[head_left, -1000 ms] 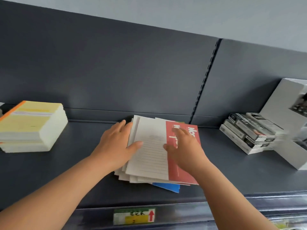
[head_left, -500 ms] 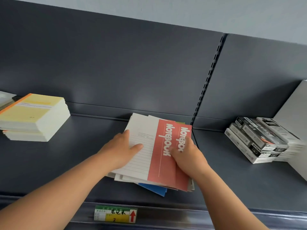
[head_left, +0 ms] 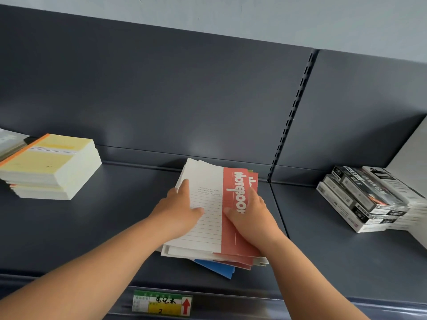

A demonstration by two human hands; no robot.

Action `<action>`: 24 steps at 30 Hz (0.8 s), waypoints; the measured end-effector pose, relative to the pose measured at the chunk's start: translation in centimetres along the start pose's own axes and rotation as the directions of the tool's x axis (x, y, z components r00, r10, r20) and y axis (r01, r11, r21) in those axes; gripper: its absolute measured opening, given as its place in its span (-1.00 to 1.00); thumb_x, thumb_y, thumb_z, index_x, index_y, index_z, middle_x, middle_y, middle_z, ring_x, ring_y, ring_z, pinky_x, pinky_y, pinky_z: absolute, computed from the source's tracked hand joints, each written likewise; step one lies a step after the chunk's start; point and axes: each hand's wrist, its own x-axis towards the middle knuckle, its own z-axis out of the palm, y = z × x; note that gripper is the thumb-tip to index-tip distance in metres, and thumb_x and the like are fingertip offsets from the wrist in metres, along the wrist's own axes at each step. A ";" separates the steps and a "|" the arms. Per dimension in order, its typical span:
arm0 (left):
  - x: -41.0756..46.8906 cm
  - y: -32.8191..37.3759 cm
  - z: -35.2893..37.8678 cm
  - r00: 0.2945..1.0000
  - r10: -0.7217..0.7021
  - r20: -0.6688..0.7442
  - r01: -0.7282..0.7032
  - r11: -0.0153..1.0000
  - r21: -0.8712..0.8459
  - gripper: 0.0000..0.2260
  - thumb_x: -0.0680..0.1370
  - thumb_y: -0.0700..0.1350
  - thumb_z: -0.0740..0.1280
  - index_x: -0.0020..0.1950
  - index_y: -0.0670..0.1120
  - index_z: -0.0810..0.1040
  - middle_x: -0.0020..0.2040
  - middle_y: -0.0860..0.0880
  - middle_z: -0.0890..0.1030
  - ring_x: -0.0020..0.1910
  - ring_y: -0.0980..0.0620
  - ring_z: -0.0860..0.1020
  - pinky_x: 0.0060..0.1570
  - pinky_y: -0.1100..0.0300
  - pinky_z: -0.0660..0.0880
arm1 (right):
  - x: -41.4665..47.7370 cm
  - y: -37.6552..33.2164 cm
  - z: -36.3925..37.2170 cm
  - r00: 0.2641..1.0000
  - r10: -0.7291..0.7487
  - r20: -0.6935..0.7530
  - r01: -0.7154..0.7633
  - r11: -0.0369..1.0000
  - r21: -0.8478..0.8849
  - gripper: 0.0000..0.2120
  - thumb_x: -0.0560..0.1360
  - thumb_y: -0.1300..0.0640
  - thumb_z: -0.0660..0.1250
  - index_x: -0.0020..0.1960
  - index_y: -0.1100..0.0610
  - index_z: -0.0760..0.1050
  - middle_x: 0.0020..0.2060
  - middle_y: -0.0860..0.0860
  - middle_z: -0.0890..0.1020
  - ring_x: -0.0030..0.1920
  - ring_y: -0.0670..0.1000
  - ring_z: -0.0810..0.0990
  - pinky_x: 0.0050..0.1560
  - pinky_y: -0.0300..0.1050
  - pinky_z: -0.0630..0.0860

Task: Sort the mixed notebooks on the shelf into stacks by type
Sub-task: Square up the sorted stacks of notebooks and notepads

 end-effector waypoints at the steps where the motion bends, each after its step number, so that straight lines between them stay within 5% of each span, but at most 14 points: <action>1: 0.0 -0.1 -0.1 1.000 -0.003 0.000 0.003 0.999 -0.050 -0.38 0.55 0.05 0.26 0.53 0.09 0.02 0.46 0.00 0.29 0.24 -0.03 0.46 0.05 0.15 0.44 | 0.0 0.2 -0.1 1.000 0.004 0.000 -0.004 1.000 0.024 -0.37 0.43 -0.14 0.36 0.43 -0.13 0.21 0.26 -0.07 0.47 0.20 0.06 0.53 0.17 0.12 0.54; 4: 0.2 -0.2 -1.0 0.994 -0.098 -0.044 0.081 0.953 -0.293 -0.41 0.52 -0.06 0.35 0.47 0.01 0.16 0.29 0.10 0.40 0.03 0.09 0.44 -0.22 0.26 0.43 | 0.2 0.8 -1.0 0.999 0.044 0.009 -0.045 0.984 0.172 -0.44 0.48 -0.04 0.39 0.38 -0.12 0.22 0.11 -0.15 0.54 0.08 -0.03 0.59 0.09 0.01 0.56; 6: 0.3 0.1 -1.3 0.982 -0.188 -0.025 0.167 0.922 -0.350 -0.36 0.51 -0.07 0.38 0.50 -0.07 0.12 0.38 -0.01 0.37 0.03 0.05 0.39 -0.31 0.29 0.33 | 0.4 1.0 -1.4 0.998 0.058 -0.004 -0.055 0.968 0.245 -0.49 0.48 -0.01 0.40 0.35 -0.08 0.28 0.05 -0.16 0.58 0.02 -0.06 0.61 0.07 0.02 0.59; 10: 0.4 0.5 -0.7 0.977 -0.209 -0.028 0.200 0.959 -0.203 -0.43 0.46 0.02 0.37 0.40 -0.02 0.23 0.33 0.00 0.43 0.24 -0.09 0.42 0.09 0.08 0.44 | 0.4 1.1 -1.3 0.997 0.077 0.007 -0.076 0.973 0.218 -0.50 0.47 0.04 0.42 0.32 -0.09 0.28 0.06 -0.14 0.59 0.03 -0.04 0.62 0.10 0.06 0.59; 13: 0.8 0.6 -1.3 0.959 -0.280 0.038 0.273 0.885 -0.377 -0.34 0.50 -0.06 0.40 0.49 -0.13 0.14 0.40 -0.08 0.36 0.12 -0.03 0.39 0.01 0.11 0.36 | 0.4 1.1 -1.9 0.985 0.171 0.022 -0.167 0.914 0.370 -0.52 0.50 0.07 0.42 0.30 -0.02 0.26 -0.04 -0.13 0.55 -0.05 -0.01 0.64 -0.01 0.06 0.61; 16: 1.0 0.6 -1.8 0.944 -0.314 0.097 0.321 0.815 -0.483 -0.39 0.50 -0.10 0.42 0.45 -0.18 0.21 0.28 -0.08 0.43 0.06 0.02 0.36 0.03 0.11 0.35 | 0.9 1.1 -1.8 0.958 0.271 0.097 -0.282 0.811 0.512 -0.21 0.48 0.07 0.46 0.55 0.02 0.08 0.04 -0.02 0.58 -0.03 0.10 0.67 0.01 0.17 0.63; 20: 1.1 0.3 -1.0 0.945 -0.317 0.085 0.325 0.866 -0.381 -0.33 0.22 0.12 0.40 0.28 -0.03 0.35 0.15 0.01 0.53 0.15 -0.10 0.50 0.13 -0.08 0.50 | 1.1 1.3 -0.7 0.971 0.224 0.078 -0.236 0.877 0.420 -0.50 0.45 0.10 0.47 0.29 0.00 0.32 0.04 -0.06 0.61 -0.01 0.03 0.65 0.04 0.09 0.62; 24: 1.2 0.1 -0.8 0.951 -0.301 0.077 0.305 0.859 -0.412 -0.33 0.22 0.08 0.40 0.29 -0.02 0.31 0.17 -0.01 0.52 0.15 -0.11 0.51 0.12 -0.10 0.52 | 1.0 1.1 -0.2 0.982 0.184 0.039 -0.185 0.914 0.361 -0.43 0.28 -0.07 0.48 0.19 -0.19 0.28 0.06 -0.14 0.59 0.14 0.07 0.57 0.13 0.16 0.57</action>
